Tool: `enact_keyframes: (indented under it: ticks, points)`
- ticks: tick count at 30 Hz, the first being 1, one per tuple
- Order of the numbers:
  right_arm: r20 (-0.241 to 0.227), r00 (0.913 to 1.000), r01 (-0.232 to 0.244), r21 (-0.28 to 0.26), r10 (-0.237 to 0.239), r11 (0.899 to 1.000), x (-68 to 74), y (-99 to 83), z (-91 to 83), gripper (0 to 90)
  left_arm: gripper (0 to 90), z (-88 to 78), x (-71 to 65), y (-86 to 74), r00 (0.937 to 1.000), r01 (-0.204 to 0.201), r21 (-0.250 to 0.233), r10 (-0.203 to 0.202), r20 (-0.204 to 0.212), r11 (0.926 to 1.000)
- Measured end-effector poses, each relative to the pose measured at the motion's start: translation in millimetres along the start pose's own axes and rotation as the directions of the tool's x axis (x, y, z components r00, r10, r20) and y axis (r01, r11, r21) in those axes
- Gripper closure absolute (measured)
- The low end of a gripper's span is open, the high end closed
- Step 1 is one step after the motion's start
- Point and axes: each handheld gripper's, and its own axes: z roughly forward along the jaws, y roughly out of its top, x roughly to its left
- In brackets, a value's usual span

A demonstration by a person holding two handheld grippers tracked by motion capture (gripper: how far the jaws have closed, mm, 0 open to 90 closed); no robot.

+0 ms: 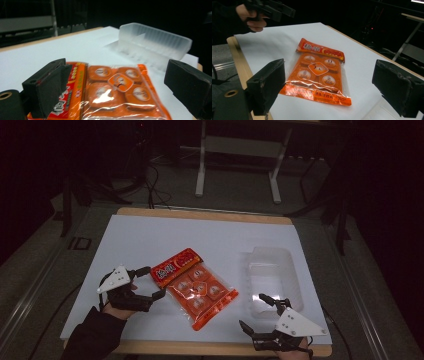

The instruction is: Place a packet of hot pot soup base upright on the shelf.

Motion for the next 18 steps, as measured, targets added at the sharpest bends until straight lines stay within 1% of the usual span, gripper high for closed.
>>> enact_keyframes:
  ticks: [4,6,7,9,10,11,12,13,15,17,18]
  points:
    - [-0.005,1.0000,0.004,0.008,-0.004,1.000,0.9,-0.3,1.5,11.2,5.1,6.3,13.0,-5.2,0.9992,0.035,0.031,-0.034,-0.019,0.9989]
    - [-0.005,1.0000,0.003,0.009,-0.003,1.000,1.0,-0.4,1.7,11.2,5.0,9.7,18.0,-8.0,0.9978,0.049,0.048,-0.047,-0.048,0.9976]
    - [-0.005,1.0000,0.005,0.010,-0.005,1.000,1.1,-0.4,1.8,11.3,5.0,11.4,20.3,-9.6,0.9962,0.055,0.058,-0.051,-0.071,0.9968]
    - [-0.005,1.0000,0.003,0.015,-0.003,1.000,1.3,-0.8,2.3,11.3,5.1,14.2,26.1,-12.9,0.9926,0.086,0.068,-0.079,-0.092,0.9940]
    - [-0.007,1.0000,0.003,0.017,-0.003,1.000,1.3,-1.0,2.6,11.3,5.1,15.7,28.7,-14.5,0.9901,0.097,0.076,-0.089,-0.109,0.9924]
    - [-0.007,1.0000,0.003,0.017,-0.003,1.000,1.3,-1.0,2.6,11.3,5.2,15.7,28.7,-14.5,0.9901,0.097,0.076,-0.089,-0.109,0.9924]
    - [-0.010,0.9999,0.002,0.018,-0.002,1.000,1.3,-1.2,2.9,11.3,5.2,17.7,32.4,-17.0,0.9877,0.092,0.094,-0.079,-0.135,0.9913]
    - [-0.012,0.9999,0.002,0.017,-0.002,1.000,1.7,-1.2,3.6,11.3,8.8,18.8,33.5,-17.7,0.9864,0.093,0.101,-0.078,-0.145,0.9905]
    - [-0.013,0.9999,0.004,0.019,-0.003,1.000,1.9,-1.2,3.6,11.4,10.4,21.3,37.2,-19.0,0.9843,0.092,0.114,-0.073,-0.161,0.9893]
    - [-0.015,0.9999,0.003,0.021,-0.002,1.000,1.6,-1.3,3.8,11.4,11.5,24.3,41.1,-20.2,0.9800,0.097,0.119,-0.074,-0.185,0.9882]
    - [-0.015,0.9999,0.002,0.023,-0.002,1.000,1.5,-1.4,3.9,11.4,11.5,26.1,43.5,-20.7,0.9782,0.105,0.127,-0.079,-0.192,0.9863]
